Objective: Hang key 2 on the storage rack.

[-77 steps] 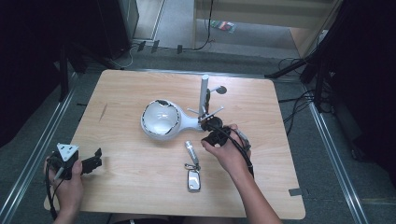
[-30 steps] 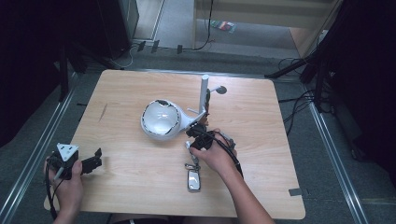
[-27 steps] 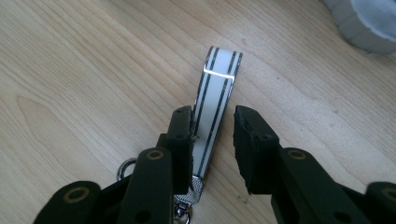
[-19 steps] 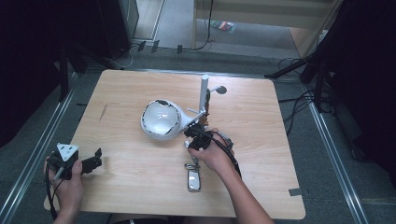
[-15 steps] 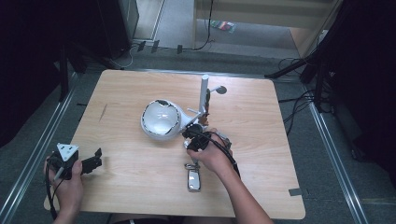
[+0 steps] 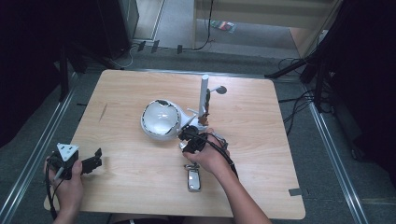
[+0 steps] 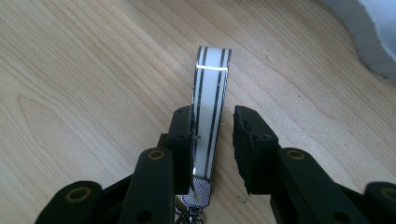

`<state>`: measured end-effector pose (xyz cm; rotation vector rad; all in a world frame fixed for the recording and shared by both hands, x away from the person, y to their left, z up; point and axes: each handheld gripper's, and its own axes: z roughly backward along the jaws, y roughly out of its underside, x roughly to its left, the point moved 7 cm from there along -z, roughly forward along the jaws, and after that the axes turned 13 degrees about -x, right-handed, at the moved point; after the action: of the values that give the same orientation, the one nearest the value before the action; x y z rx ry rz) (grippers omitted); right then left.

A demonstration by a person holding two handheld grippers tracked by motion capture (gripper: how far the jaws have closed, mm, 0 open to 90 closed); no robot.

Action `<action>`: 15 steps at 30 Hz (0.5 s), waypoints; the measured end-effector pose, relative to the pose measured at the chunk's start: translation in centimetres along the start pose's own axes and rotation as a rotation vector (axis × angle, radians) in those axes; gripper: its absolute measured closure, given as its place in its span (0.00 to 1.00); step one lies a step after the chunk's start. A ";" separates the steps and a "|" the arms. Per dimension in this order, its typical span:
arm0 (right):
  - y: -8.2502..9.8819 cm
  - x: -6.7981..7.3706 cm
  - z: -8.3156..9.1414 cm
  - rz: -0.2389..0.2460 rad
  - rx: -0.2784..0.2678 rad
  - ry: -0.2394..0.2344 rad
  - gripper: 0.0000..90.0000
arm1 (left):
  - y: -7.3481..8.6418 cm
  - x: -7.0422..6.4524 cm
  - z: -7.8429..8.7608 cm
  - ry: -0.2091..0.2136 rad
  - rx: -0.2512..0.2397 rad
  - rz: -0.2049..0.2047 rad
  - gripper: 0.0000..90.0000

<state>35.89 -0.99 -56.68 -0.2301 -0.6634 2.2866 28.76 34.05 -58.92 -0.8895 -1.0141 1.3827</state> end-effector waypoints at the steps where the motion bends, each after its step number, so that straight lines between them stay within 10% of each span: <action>1: 0.0 0.1 0.0 0.003 0.000 0.001 0.77 | 0.0 0.0 0.0 0.000 0.000 0.000 0.00; 15: 0.2 0.6 -0.1 0.010 0.015 0.002 0.85 | 0.0 0.0 0.0 -0.001 -0.001 0.002 0.00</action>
<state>35.41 -0.68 -56.87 -0.2294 -0.6458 2.3002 28.77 34.06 -58.93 -0.8911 -1.0146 1.3845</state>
